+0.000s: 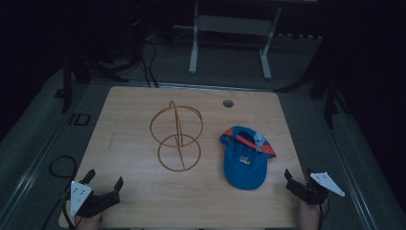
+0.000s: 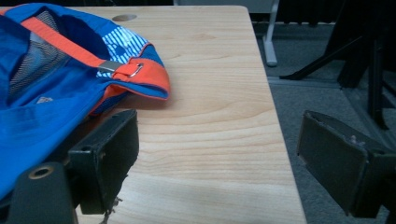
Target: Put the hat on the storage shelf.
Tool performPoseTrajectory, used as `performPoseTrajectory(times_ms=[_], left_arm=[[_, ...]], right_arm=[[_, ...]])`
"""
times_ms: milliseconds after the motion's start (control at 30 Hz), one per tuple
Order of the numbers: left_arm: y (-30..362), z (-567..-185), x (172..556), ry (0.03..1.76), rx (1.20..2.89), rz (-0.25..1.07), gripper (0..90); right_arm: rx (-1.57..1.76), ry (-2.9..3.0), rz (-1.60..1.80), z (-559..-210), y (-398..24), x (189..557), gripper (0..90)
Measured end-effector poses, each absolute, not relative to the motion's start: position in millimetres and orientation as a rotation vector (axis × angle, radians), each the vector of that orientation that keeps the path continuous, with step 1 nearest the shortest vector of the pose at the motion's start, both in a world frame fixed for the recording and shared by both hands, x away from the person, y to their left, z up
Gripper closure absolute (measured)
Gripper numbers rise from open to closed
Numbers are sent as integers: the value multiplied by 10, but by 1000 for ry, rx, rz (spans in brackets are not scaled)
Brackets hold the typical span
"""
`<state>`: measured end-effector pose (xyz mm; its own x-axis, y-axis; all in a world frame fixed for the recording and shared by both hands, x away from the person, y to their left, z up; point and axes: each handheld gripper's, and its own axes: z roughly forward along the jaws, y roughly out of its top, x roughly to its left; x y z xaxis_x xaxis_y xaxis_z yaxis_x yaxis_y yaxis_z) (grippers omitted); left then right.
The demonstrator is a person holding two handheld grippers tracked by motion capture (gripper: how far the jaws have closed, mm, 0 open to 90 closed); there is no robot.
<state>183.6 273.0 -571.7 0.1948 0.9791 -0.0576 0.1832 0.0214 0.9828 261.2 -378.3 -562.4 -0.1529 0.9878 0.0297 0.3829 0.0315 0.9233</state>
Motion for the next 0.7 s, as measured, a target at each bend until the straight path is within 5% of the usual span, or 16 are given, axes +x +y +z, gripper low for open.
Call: performPoseTrajectory(times_ms=[700], left_arm=[[2737,-5708,1823,1201,1392,935,1]], right_arm=[[1316,1707,1192,-5273,-3635,2602,126]])
